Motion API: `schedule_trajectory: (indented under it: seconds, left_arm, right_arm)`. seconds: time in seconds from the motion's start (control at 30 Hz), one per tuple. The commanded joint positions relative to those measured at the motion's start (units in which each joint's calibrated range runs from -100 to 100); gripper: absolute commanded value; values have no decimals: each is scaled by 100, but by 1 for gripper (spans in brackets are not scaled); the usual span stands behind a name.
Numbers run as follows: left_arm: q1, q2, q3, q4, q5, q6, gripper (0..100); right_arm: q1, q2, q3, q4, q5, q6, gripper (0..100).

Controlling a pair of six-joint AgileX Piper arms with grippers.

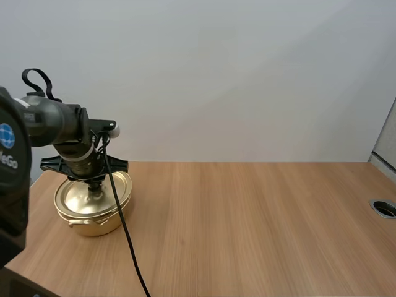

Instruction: Open the pot, put the car inside, and close it

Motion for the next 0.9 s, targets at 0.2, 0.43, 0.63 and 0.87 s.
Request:
schedule_trajectory:
  seconds: [0.2,0.43,0.63,0.87]
  left_arm:
    - [30,337,-4,-8,-74,102,0]
    - [30,486,-4,-40,-247,153,0]
    - [30,486,-4,-100,-318,153,0]
    - [30,486,-4,-124,-318,153,0]
  right_arm:
    - [-1,-7,-6,65,0,2,0]
    - [-1,-7,-6,65,0,2,0]
    - [-1,-7,-6,65,0,2,0]
    - [-1,-7,-6,65,0,2,0]
